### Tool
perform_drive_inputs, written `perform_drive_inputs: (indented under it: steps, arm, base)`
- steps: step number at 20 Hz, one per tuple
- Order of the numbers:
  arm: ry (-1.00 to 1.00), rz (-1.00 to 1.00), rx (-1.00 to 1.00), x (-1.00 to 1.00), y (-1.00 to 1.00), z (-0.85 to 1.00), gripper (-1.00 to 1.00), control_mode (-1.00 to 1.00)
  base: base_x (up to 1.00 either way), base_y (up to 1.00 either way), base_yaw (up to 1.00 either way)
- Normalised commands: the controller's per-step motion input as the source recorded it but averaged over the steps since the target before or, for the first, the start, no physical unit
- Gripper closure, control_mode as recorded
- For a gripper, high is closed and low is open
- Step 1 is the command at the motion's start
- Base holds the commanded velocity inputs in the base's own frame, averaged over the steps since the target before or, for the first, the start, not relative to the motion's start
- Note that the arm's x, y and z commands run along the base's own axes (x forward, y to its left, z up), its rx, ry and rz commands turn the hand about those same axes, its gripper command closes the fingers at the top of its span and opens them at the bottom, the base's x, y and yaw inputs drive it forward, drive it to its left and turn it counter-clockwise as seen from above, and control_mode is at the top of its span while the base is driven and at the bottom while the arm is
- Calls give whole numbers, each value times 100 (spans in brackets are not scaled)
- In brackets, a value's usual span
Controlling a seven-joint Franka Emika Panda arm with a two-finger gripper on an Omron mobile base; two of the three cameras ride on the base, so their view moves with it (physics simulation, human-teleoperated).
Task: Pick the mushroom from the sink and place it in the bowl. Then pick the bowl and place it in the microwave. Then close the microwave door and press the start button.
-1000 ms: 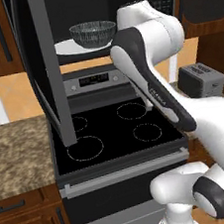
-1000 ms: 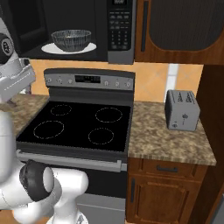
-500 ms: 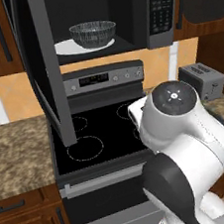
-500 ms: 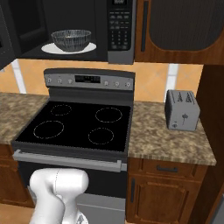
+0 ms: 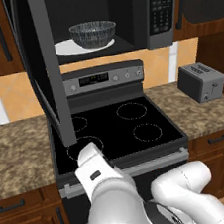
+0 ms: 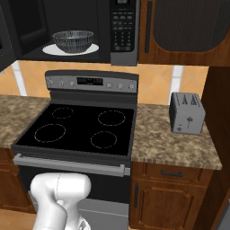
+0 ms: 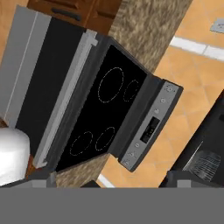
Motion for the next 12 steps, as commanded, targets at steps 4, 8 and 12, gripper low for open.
perform_drive_inputs:
  steps: [4, 8, 12]
  arm:
    - [-22, -3, -6, 38, 100, 10, -100, -100]
    - [-13, -8, -4, 64, 100, 5, -100, -100]
    - [-1, -19, 0, 100, 94, 0, -100, -100]
  base:
    - [0, 0, 0]
    - [0, 0, 0]
    - [0, 0, 0]
